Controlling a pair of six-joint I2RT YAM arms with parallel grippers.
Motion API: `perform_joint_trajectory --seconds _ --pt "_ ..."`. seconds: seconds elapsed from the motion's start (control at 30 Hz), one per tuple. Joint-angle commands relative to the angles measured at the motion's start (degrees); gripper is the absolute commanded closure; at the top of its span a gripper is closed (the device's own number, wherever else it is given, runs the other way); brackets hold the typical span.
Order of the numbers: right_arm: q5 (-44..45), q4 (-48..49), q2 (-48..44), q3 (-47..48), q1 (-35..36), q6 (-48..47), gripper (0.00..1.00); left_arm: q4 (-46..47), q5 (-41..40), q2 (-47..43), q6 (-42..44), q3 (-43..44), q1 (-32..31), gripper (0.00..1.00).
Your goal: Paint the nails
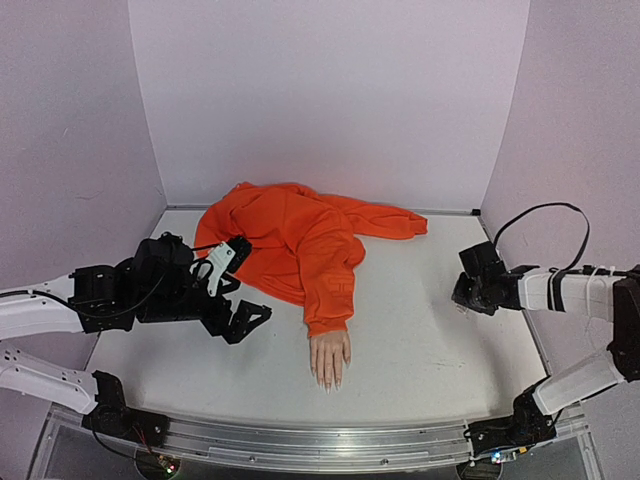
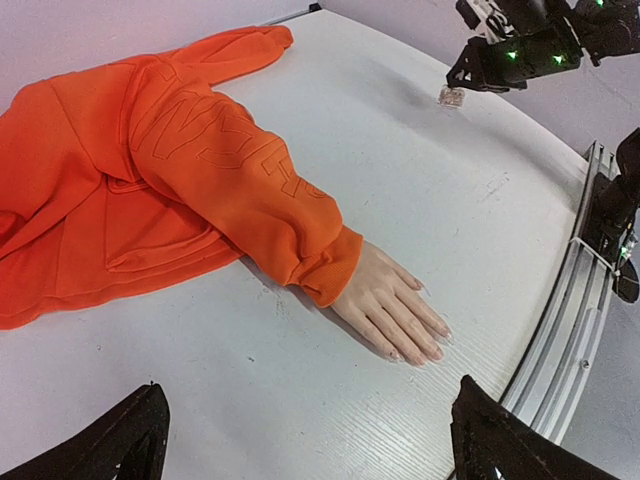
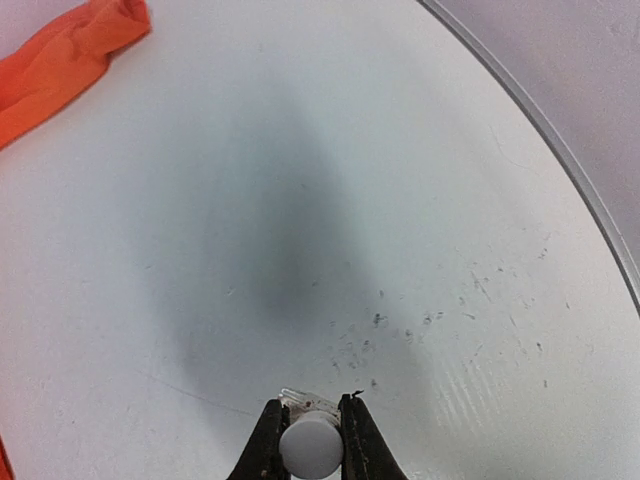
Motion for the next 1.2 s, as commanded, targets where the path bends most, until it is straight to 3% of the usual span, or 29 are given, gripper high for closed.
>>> perform_joint_trajectory --seconds 0.0,0.13,0.5,0.6,0.77,0.87,0.97,1.17 --pt "3.4 1.5 0.8 -1.1 -2.2 6.1 1.0 0.6 -2.6 -0.4 -0.3 2.2 -0.2 0.01" --pt "4.4 1.5 3.7 -1.4 -2.4 10.1 1.0 0.5 -3.4 -0.3 -0.7 2.4 -0.2 0.01" --pt "3.9 2.5 5.1 -2.7 -2.3 11.9 0.86 0.0 -10.7 -2.3 -4.5 0.3 -0.1 0.01" --pt "4.1 2.7 3.8 -2.8 -2.3 10.3 0.71 -0.4 -13.6 -3.6 -5.7 -0.3 0.3 0.01" --pt "4.0 4.1 -1.6 -4.0 -2.3 5.9 0.22 -1.7 -14.3 -7.7 -10.9 -3.2 6.3 0.01" --pt "3.9 4.9 -7.2 -4.9 -2.3 2.5 0.06 -1.3 -14.7 -11.8 -12.7 -6.0 10.0 0.01" --pt "0.5 6.1 -14.5 -6.0 -2.3 -3.0 0.02 1.2 -19.1 -19.0 -13.2 -9.6 10.4 0.0" --pt "-21.2 21.1 -37.0 -16.9 -2.3 -17.2 0.02 13.3 -23.7 -39.4 -10.3 -23.5 10.4 0.01"
